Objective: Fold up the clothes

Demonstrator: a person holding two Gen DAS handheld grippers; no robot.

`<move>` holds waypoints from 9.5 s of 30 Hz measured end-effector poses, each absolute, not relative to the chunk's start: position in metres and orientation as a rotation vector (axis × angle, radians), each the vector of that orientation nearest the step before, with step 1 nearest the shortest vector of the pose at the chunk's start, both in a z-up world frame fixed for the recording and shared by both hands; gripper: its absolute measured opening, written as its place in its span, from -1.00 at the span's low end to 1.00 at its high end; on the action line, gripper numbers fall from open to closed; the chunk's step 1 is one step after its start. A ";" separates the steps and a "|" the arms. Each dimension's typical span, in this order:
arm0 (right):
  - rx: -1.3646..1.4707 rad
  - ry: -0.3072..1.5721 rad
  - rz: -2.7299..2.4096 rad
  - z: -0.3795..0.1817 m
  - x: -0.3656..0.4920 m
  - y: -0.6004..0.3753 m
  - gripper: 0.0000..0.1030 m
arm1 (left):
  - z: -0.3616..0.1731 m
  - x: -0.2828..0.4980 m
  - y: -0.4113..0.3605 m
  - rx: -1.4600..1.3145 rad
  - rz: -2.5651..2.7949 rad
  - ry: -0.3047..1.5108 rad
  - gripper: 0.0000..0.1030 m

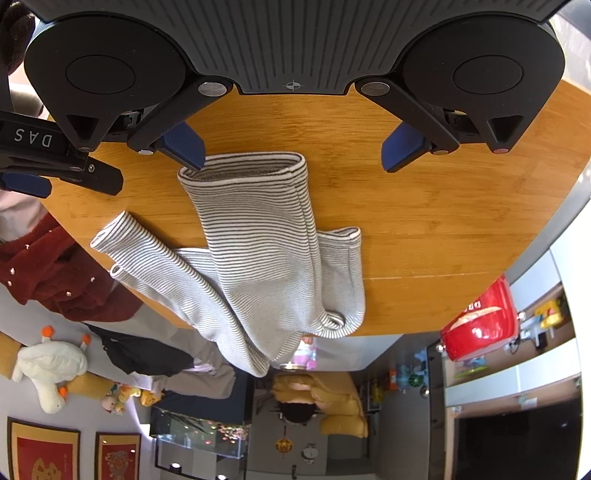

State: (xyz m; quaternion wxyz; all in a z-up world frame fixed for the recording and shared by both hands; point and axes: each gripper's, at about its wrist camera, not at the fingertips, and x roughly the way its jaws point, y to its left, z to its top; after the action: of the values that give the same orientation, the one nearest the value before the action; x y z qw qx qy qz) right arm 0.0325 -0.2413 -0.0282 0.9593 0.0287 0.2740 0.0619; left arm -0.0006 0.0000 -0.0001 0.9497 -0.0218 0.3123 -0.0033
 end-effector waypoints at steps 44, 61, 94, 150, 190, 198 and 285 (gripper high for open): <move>0.048 0.628 0.138 -0.038 0.042 -0.236 1.00 | -0.013 0.012 -0.002 -0.013 0.016 0.775 1.00; 0.030 0.628 0.136 -0.040 0.041 -0.235 1.00 | -0.013 0.011 -0.002 -0.013 0.018 0.775 1.00; 0.005 0.631 0.133 -0.040 0.039 -0.231 1.00 | -0.012 0.012 -0.002 -0.013 0.020 0.775 1.00; -0.003 0.608 0.349 -0.020 0.251 -0.222 0.17 | -0.007 0.268 0.050 -0.290 -0.244 0.793 -0.18; -0.390 0.482 0.038 0.008 0.409 -0.164 -0.87 | 0.005 0.261 0.253 -0.649 0.156 0.619 -0.72; -0.250 0.637 0.117 -0.020 0.398 -0.205 -0.87 | 0.037 0.242 0.219 -0.553 -0.009 0.529 0.03; 0.047 0.654 0.536 0.090 0.321 -0.231 0.05 | 0.052 0.235 0.171 -0.099 -0.181 0.610 0.68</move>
State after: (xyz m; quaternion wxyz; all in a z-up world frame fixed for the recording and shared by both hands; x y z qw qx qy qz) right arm 0.3209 -0.2310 0.0896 0.9117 0.0226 0.3173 0.2600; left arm 0.2348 0.1714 0.0524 0.9486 -0.0484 0.2997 -0.0889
